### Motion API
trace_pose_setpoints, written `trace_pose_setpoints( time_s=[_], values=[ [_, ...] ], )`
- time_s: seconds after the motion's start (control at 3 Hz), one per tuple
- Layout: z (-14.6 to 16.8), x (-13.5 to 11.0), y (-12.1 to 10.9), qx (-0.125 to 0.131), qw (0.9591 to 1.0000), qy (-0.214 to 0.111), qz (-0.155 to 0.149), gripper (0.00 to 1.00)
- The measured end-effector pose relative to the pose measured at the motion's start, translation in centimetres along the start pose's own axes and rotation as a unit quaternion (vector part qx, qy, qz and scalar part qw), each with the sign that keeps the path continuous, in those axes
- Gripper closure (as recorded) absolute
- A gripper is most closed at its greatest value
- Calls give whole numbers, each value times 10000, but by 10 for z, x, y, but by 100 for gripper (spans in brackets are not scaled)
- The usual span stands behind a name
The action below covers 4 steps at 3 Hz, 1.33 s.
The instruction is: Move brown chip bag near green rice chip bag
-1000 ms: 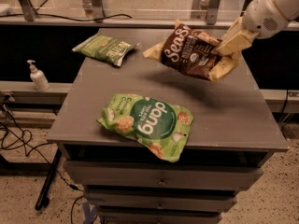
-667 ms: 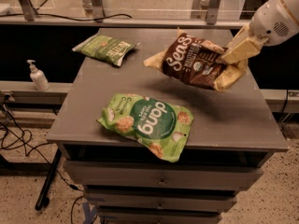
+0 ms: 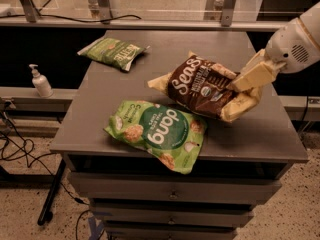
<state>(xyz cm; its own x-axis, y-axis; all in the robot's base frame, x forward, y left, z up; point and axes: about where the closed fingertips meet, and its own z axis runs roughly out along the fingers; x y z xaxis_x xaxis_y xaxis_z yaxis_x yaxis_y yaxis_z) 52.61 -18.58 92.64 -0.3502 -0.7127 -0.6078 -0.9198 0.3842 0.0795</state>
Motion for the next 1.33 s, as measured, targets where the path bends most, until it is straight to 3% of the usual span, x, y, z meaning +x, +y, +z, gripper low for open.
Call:
trace_pose_setpoints(
  time_s=[0.67,1.33],
  values=[
    [44,12,47,-353,9971,111,664,59],
    [57,18,62,-372,9955,155,852,12]
  ],
)
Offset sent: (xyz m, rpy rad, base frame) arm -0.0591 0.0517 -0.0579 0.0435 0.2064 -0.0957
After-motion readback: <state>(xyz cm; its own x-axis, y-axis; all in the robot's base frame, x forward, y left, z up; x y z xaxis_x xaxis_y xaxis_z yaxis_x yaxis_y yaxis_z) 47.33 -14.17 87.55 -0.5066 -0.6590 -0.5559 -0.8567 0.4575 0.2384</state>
